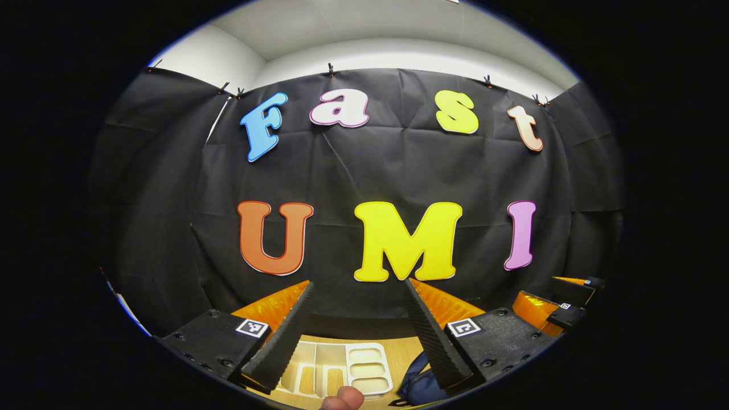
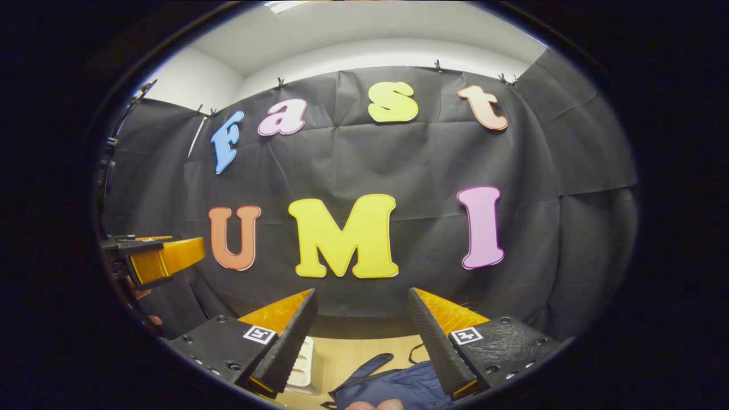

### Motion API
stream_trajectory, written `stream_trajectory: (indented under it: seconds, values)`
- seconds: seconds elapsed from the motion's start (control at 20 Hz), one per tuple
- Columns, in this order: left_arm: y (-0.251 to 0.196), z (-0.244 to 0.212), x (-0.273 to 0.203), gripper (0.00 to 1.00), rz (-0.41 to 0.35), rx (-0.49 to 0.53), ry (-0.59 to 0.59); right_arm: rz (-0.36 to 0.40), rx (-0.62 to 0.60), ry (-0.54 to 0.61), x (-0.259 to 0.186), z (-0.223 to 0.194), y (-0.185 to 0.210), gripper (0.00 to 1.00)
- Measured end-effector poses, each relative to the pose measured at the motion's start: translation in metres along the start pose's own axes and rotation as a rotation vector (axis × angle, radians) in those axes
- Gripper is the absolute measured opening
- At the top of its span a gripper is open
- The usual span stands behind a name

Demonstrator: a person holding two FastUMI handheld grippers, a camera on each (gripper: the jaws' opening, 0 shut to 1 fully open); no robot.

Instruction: Open the schoolbag, grab two books from the bookshelf and put them into the schoolbag.

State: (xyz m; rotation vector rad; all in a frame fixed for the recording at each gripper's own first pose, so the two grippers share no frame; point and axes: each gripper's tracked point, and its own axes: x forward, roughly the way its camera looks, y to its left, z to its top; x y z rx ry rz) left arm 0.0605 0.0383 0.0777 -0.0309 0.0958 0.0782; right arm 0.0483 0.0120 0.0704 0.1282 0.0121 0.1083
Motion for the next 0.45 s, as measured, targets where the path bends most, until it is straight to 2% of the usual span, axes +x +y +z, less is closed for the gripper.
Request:
stream_trajectory:
  seconds: [0.45]
  values:
    - [-0.0013, 0.0015, -0.0019, 0.98, 0.003, 0.005, -0.005, 0.004, 0.003, 0.003, 0.0000, -0.0017, 0.0005, 0.95]
